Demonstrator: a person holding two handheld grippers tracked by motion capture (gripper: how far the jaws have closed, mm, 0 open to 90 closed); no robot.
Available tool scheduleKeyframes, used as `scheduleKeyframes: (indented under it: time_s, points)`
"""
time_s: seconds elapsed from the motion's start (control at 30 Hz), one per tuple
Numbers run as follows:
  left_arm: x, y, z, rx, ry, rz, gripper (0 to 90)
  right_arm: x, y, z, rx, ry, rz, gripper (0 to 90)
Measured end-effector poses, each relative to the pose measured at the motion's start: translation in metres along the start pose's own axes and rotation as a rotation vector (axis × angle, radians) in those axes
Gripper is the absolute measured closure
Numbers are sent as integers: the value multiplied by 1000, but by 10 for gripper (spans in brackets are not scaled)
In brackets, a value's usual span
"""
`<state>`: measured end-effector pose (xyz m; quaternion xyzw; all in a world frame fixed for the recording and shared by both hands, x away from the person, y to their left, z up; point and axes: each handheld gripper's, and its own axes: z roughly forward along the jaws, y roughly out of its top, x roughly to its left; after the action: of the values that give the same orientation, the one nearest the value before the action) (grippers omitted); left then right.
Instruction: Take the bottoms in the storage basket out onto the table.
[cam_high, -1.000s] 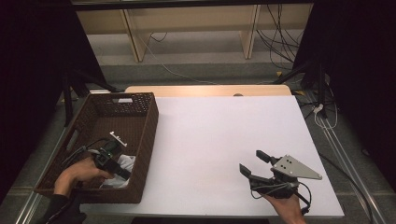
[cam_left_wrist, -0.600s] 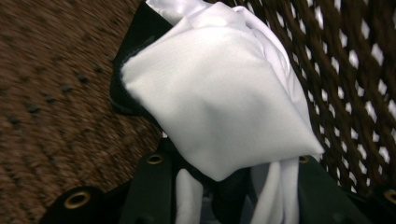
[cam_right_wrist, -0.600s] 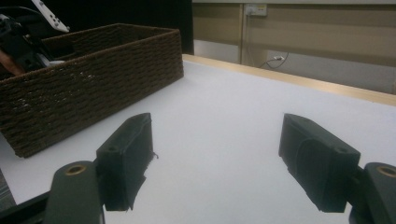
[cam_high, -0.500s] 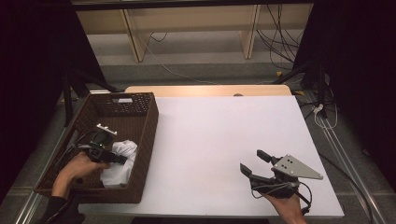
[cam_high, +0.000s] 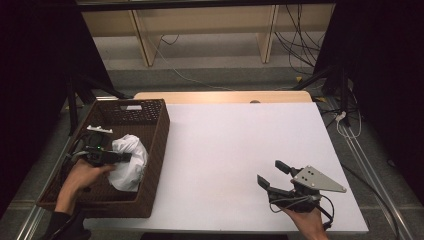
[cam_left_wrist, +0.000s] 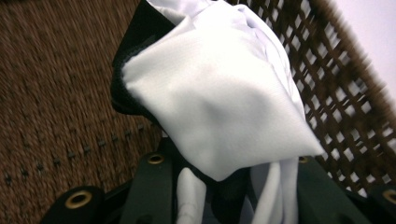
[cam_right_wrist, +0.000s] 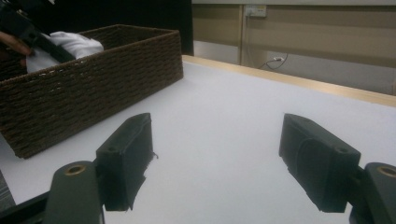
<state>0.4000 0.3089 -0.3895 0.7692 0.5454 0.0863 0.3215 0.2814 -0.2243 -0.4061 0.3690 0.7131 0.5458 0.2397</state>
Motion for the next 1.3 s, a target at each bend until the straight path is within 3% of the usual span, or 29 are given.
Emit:
scheduleKeyframes:
  time_s: [0.4, 0.8, 1.0, 1.2, 1.3]
  points:
    - [-7, 7, -22, -202, -15, -49, 673, 0, 0, 0, -3, 0, -2, 269]
    - [-10, 9, -33, -286, -43, -81, 676, 0, 0, 0, -1, 1, 0, 268]
    - [-9, 9, -37, -345, -46, -119, 677, 0, 0, 0, -2, 0, -3, 268]
    - [-11, 10, -44, -395, -104, -153, 676, 0, 0, 1, -2, -1, -2, 268]
    - [-15, 12, -47, -412, -121, -148, 676, 0, -1, 1, -5, -1, -3, 268]
